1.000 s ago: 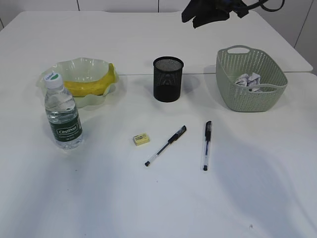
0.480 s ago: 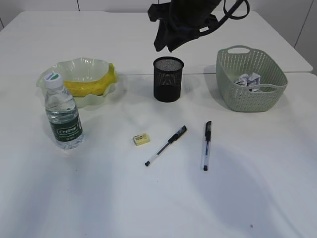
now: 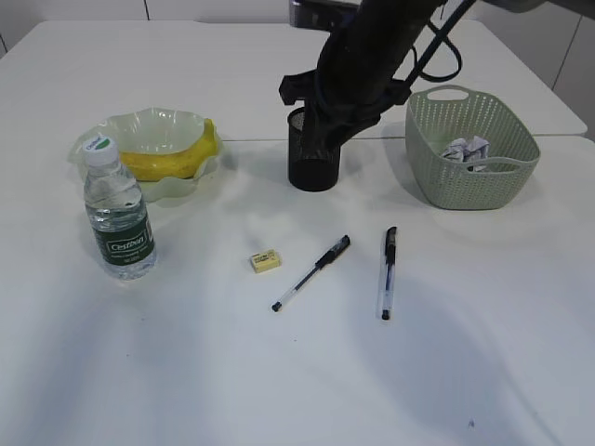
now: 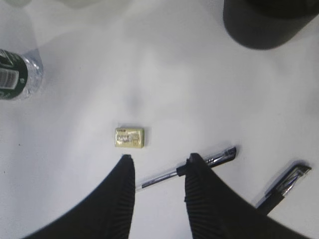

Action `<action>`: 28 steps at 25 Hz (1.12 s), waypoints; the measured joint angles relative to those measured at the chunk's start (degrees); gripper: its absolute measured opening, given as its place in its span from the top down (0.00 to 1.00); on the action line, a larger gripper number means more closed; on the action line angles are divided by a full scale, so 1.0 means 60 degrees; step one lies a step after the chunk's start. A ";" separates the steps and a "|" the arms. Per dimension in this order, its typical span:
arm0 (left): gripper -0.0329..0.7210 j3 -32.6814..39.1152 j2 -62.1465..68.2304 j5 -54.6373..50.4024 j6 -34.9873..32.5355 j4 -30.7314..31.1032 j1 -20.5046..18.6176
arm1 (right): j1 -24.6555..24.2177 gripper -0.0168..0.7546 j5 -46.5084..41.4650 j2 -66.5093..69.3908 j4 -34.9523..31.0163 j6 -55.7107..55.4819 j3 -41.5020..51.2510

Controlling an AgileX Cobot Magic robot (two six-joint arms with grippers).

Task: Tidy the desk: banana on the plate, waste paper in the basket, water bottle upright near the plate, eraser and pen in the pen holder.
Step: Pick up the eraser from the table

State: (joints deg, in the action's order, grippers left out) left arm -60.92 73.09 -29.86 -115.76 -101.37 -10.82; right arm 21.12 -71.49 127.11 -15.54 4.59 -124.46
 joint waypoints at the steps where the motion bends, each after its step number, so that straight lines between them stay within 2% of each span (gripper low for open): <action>1: 0.20 0.0000 0.0000 0.0019 0.0039 0.0017 0.0000 | 0.0043 0.64 0.0000 0.0000 0.0000 0.0000 0.0173; 19: 0.20 0.0949 0.0000 0.0110 0.0351 0.0743 0.0000 | 0.0838 0.63 0.0031 0.0746 0.0125 -0.0031 0.0487; 25: 0.20 0.0949 0.0000 0.0110 0.0484 0.0782 0.0000 | 0.0833 0.47 0.0053 0.0794 0.0167 -0.0186 0.0487; 28: 0.20 0.0949 0.0000 0.0110 0.0560 0.0819 0.0000 | 0.0842 0.44 0.0053 0.0907 0.0167 -0.0318 0.0487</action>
State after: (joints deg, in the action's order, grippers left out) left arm -55.23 73.09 -29.20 -112.39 -96.45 -10.82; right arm 26.17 -71.17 132.55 -14.53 2.68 -121.53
